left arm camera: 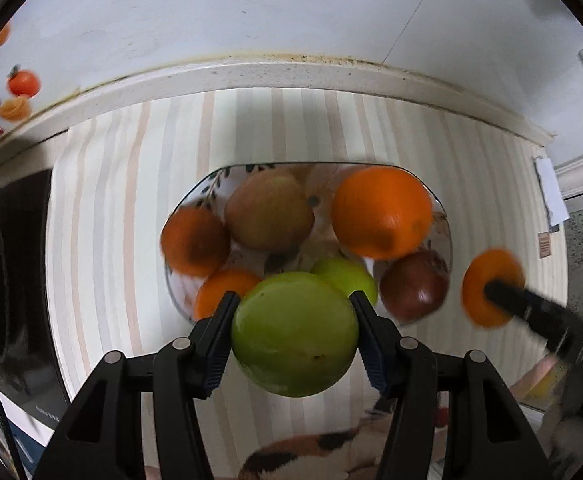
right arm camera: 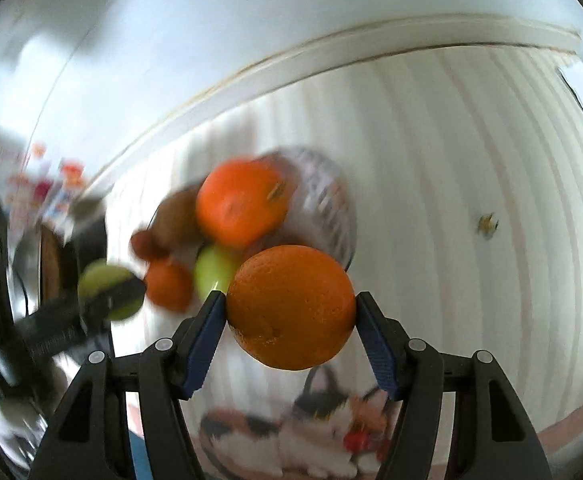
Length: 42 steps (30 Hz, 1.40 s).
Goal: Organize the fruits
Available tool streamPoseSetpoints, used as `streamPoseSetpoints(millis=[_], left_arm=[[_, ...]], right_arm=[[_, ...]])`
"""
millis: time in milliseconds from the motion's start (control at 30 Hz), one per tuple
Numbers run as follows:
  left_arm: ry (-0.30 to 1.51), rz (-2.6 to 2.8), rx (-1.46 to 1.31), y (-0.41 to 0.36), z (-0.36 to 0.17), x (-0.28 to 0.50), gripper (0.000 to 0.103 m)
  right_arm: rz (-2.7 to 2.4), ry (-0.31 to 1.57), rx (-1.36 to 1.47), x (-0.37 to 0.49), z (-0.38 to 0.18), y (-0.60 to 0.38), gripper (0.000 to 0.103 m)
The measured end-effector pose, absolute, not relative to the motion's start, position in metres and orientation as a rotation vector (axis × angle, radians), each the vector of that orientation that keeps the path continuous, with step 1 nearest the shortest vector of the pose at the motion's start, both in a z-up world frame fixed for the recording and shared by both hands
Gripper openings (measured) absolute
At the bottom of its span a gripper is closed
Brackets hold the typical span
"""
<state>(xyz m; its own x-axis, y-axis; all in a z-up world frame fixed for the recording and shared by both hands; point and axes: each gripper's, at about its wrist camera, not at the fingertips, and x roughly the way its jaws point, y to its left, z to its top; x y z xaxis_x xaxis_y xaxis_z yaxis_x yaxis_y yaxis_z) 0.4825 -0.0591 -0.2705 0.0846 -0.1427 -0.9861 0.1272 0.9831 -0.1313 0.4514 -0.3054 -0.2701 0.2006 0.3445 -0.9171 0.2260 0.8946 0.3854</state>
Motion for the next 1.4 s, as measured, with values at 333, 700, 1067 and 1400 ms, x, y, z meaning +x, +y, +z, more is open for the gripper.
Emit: streamPoseSetpoints(millis=[333,700,1067,1400], left_arm=[[1.544,-0.177,0.000,-0.069,-0.304,0.501,0.053],[1.519,-0.134,-0.046,-0.064,-0.307,0.500,0.087],[1.429,-0.077,-0.037,-0.049,-0.268,0.486,0.088],[1.312,-0.003,-0.014,-0.022,-0.225,0.428,0.088]], right_arm=[[0.051,1.438,0.538,0.511,-0.318,-0.324,0.068],[0.117,1.487,0.578,0.524,-0.336,-0.316,0.096],[0.080,1.444,0.450,0.501,-0.308,-0.298,0.099],[0.026,1.332,0.198,0.439,-0.245,-0.258,0.099]])
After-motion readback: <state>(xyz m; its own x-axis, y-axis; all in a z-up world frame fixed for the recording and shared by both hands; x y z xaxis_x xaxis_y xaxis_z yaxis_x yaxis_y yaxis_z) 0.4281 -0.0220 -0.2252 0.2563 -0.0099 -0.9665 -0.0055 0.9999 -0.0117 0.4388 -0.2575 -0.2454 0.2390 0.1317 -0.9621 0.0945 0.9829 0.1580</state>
